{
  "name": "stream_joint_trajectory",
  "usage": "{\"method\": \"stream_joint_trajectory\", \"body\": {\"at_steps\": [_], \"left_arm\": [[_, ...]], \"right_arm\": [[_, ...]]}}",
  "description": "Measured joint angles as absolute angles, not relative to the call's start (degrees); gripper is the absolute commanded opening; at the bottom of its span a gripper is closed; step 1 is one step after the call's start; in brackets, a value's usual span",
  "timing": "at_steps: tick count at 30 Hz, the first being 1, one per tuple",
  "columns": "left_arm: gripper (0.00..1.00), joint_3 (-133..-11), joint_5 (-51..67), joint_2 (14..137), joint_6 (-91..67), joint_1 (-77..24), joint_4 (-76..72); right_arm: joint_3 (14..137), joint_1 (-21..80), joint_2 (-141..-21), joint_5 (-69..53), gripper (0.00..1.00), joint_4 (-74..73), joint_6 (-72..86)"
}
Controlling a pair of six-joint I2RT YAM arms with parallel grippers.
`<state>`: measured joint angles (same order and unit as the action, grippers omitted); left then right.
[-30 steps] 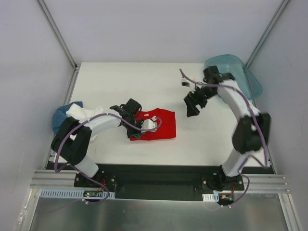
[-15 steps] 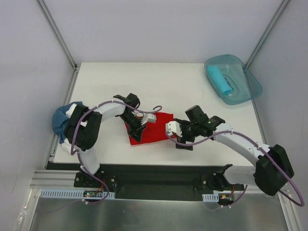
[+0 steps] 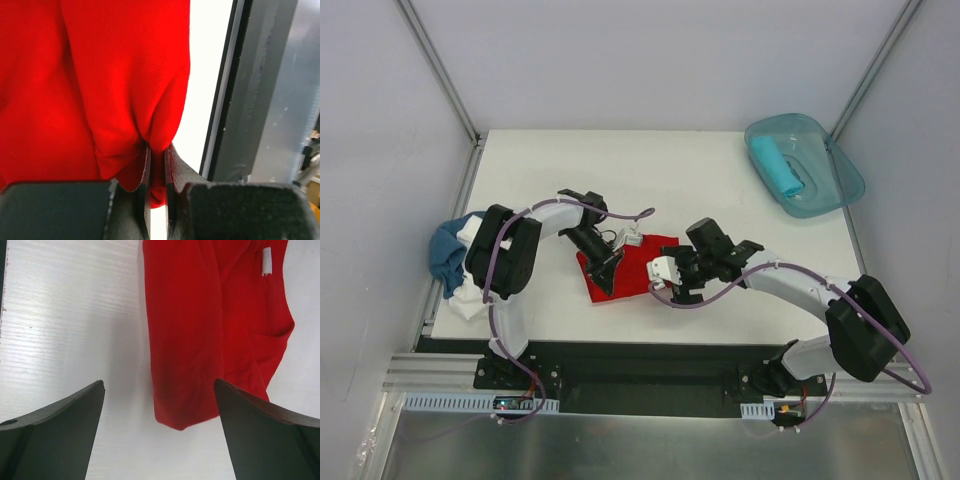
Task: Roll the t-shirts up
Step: Roll the T-shirt to the center of the board.
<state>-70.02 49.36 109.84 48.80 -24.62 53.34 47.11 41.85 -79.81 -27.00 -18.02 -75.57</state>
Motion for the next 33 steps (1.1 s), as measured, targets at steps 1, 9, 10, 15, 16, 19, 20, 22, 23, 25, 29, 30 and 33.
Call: {"method": "stream_joint_trajectory", "body": {"at_steps": [1, 9, 10, 15, 16, 19, 20, 22, 23, 25, 29, 30, 33], "left_arm": [[0.00, -70.6, 49.6, 110.4, 48.8, -24.6, 53.9], [0.00, -73.1, 52.4, 113.3, 50.1, -23.1, 57.8], [0.00, -73.2, 52.6, 113.4, 50.5, -22.8, 58.1], [0.00, -73.6, 53.5, 114.0, 52.1, -22.4, 59.7], [0.00, -73.7, 53.6, 114.2, 52.4, -22.4, 60.0], [0.00, -73.8, 53.7, 114.4, 53.8, -21.8, 61.0], [0.00, -73.8, 53.7, 114.4, 53.8, -21.8, 61.1], [0.00, -73.8, 53.7, 114.3, 54.2, -21.3, 61.3], [0.00, -73.8, 53.5, 114.3, 54.3, -21.1, 61.3], [0.00, -73.4, 53.4, 113.5, 54.2, -20.8, 60.9], [0.00, -72.5, 53.3, 110.7, 52.9, -20.6, 60.1], [0.00, -72.3, 53.3, 110.1, 52.5, -20.6, 59.9], [0.00, -71.5, 53.7, 109.4, 51.2, -20.7, 59.8]], "right_arm": [[47.0, 42.1, -80.3, -27.3, 0.90, -17.3, -76.0], [44.7, 43.6, -85.1, -26.7, 0.78, -11.3, -77.8], [44.3, 43.8, -85.8, -26.1, 0.77, -9.9, -77.8], [44.1, 44.2, -88.2, -23.6, 0.55, -4.4, -77.5], [44.1, 44.3, -88.4, -23.3, 0.49, -3.7, -77.6], [44.1, 44.9, -90.3, -21.3, 0.23, -0.2, -78.7], [44.1, 44.9, -90.3, -21.3, 0.19, -0.2, -78.7], [45.3, 44.9, -90.3, -21.3, 0.15, -2.7, -80.0], [46.5, 44.7, -90.3, -21.5, 0.15, -5.1, -80.8], [50.2, 43.9, -90.2, -23.1, 0.14, -12.7, -83.0], [57.1, 42.6, -90.2, -25.8, 0.14, -27.8, -87.3], [59.0, 42.4, -90.4, -26.5, 0.14, -31.8, -88.2], [65.1, 41.8, -92.9, -28.9, 0.13, -42.2, -89.9]]}}
